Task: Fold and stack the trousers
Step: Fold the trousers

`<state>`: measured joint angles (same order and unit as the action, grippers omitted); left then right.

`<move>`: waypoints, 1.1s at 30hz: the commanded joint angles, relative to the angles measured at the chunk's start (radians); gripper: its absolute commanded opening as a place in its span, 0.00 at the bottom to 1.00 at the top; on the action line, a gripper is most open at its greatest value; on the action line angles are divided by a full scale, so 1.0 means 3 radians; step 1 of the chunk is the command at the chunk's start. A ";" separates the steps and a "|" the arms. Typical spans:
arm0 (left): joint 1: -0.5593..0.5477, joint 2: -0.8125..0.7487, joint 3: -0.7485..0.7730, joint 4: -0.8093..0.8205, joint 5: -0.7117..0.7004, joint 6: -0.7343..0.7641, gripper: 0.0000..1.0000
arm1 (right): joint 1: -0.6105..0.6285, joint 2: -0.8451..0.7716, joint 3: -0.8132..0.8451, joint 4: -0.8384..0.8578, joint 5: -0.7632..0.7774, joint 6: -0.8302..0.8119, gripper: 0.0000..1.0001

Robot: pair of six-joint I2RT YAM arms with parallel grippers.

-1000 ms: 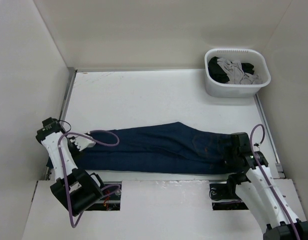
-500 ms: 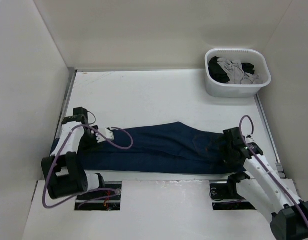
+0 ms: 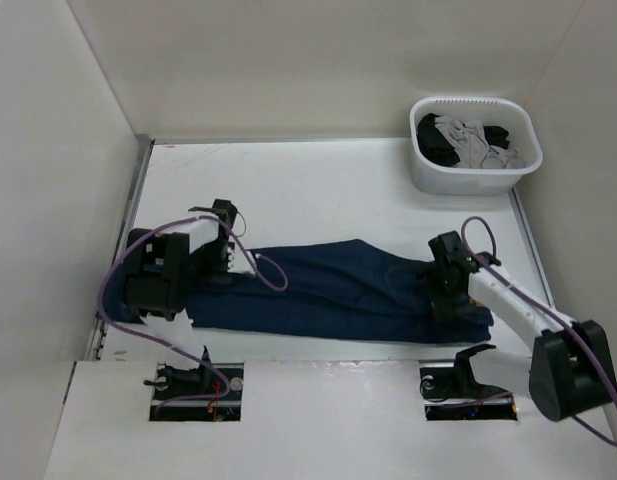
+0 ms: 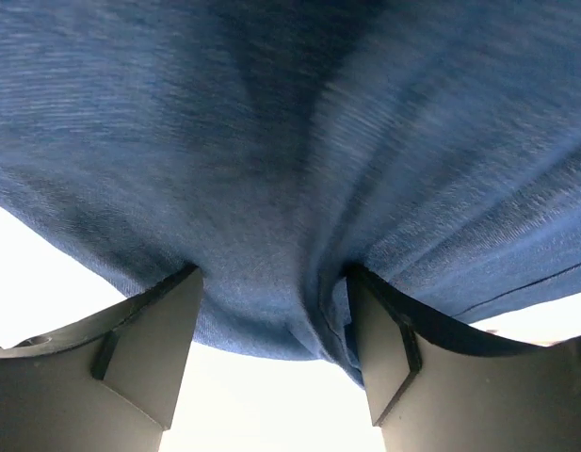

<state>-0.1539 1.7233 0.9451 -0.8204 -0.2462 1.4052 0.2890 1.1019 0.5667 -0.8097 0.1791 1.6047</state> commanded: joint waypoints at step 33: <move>0.1308 0.0427 0.1104 0.0949 0.0775 -0.1329 0.69 | -0.1375 0.1195 0.0841 0.1594 -0.0060 -0.1145 1.00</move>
<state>0.2283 1.8797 1.2911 -0.6659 -0.0120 1.0729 -0.1123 1.4593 0.7933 -0.5194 0.1719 1.2686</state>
